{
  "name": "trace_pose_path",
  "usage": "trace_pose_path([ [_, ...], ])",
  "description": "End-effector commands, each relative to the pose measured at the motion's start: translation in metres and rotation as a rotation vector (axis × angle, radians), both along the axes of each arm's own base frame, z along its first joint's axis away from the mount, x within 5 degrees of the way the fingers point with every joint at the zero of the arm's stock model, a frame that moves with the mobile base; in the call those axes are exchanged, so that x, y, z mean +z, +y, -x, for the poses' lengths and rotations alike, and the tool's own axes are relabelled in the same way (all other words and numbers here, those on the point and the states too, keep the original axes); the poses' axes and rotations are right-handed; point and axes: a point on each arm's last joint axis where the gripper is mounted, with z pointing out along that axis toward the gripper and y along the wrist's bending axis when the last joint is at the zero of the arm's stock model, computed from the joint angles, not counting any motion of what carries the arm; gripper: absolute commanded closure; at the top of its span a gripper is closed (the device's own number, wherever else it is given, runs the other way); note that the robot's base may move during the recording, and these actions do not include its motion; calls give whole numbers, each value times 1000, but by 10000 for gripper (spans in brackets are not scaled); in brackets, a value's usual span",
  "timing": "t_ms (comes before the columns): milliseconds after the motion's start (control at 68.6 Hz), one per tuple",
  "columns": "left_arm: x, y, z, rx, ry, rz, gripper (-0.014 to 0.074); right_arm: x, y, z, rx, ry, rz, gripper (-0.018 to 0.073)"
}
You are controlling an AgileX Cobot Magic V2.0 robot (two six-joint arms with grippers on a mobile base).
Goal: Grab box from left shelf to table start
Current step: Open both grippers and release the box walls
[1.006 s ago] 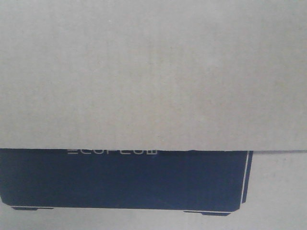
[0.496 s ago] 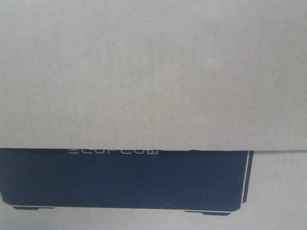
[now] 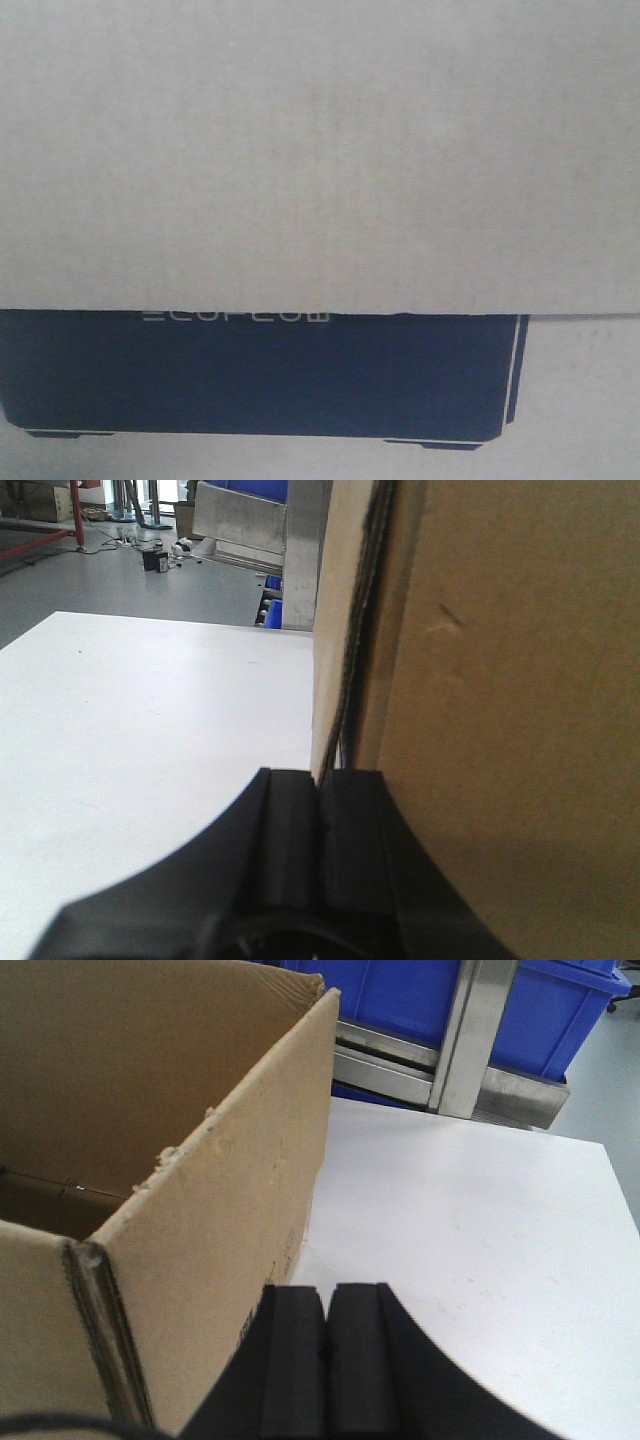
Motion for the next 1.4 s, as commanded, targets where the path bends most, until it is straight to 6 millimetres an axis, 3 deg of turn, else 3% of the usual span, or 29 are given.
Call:
trace_pose_path([
  [0, 10, 1, 1, 3, -110, 25, 696, 16, 0, -1, 9, -104, 22, 506],
  [277, 10, 1, 1, 3, -110, 25, 696, 4, 9, -7, 7, -139, -34, 506],
  [554, 10, 1, 1, 3, -110, 25, 696, -51, 2, -16, -194, -198, -94, 506],
  [861, 10, 1, 1, 3, -110, 25, 696, -104, 1, -10, -215, -263, -99, 506],
  [1386, 10, 1, 1, 3, -110, 25, 696, -104, 1, -10, -217, -254, -113, 506],
])
